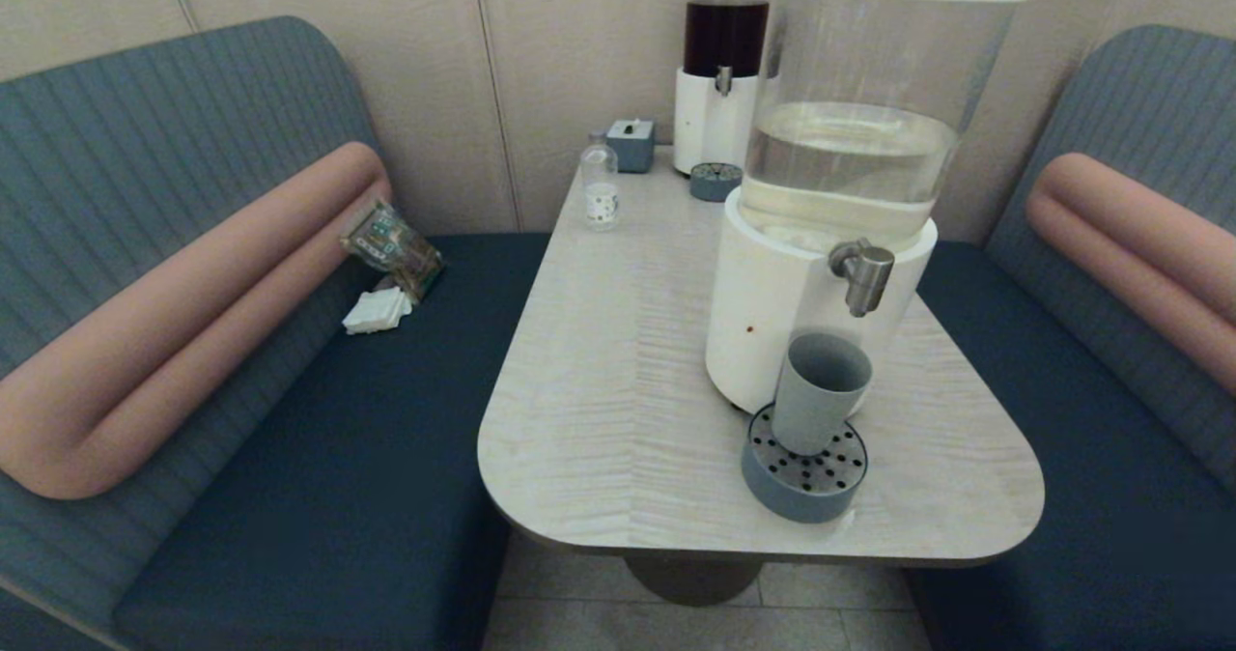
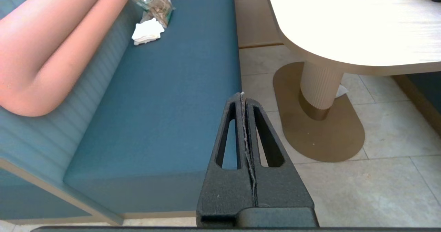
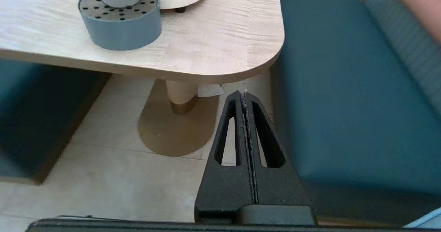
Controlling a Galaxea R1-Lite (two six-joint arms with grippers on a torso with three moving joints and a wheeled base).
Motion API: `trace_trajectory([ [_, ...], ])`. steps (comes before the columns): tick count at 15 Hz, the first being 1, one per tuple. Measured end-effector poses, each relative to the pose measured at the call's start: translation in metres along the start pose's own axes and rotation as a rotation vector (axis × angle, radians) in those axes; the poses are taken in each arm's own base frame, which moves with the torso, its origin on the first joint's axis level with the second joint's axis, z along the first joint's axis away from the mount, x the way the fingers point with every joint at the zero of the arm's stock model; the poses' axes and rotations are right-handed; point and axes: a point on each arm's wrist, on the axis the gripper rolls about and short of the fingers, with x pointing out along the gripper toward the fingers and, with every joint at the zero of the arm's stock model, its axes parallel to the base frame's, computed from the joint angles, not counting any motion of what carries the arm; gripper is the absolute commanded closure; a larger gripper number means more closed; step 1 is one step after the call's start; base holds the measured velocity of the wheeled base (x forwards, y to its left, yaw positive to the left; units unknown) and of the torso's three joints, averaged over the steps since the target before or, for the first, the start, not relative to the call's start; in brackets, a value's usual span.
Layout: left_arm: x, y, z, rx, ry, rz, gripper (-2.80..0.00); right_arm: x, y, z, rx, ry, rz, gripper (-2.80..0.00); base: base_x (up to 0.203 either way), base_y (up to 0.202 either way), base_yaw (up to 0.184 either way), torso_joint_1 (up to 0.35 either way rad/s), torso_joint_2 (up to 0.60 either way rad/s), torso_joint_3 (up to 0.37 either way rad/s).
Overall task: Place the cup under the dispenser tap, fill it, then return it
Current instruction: Place the cup next to the water dispenser
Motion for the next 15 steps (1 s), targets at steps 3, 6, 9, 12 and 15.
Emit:
trace_trajectory([
  [3,-0.001,0.001,0.006,-0.051,-0.042,0.019,0.00,0.000,0.000,0.000,0.005,-0.002,0.000,0.00,0.000,0.000,0.000,0.000,0.00,0.000],
  [6,-0.015,0.004,0.061,-0.128,-0.196,-0.046,0.00,0.000,0.000,0.000,0.005,-0.003,0.000,0.00,0.000,0.000,0.000,0.000,0.00,0.000],
  [9,-0.006,0.011,0.143,-0.203,-0.252,-0.134,0.00,0.000,0.000,0.000,0.005,-0.003,0.000,0.00,0.000,0.000,0.000,0.000,0.00,0.000],
  [12,0.065,0.016,0.204,-0.249,-0.165,-0.243,0.00,0.000,0.000,0.000,0.005,-0.003,0.000,0.00,0.000,0.000,0.000,0.000,0.00,0.000],
  [15,0.167,0.015,0.212,-0.259,-0.069,-0.448,0.00,0.000,0.000,0.000,0.005,-0.003,0.000,0.00,0.000,0.000,0.000,0.000,0.00,0.000],
])
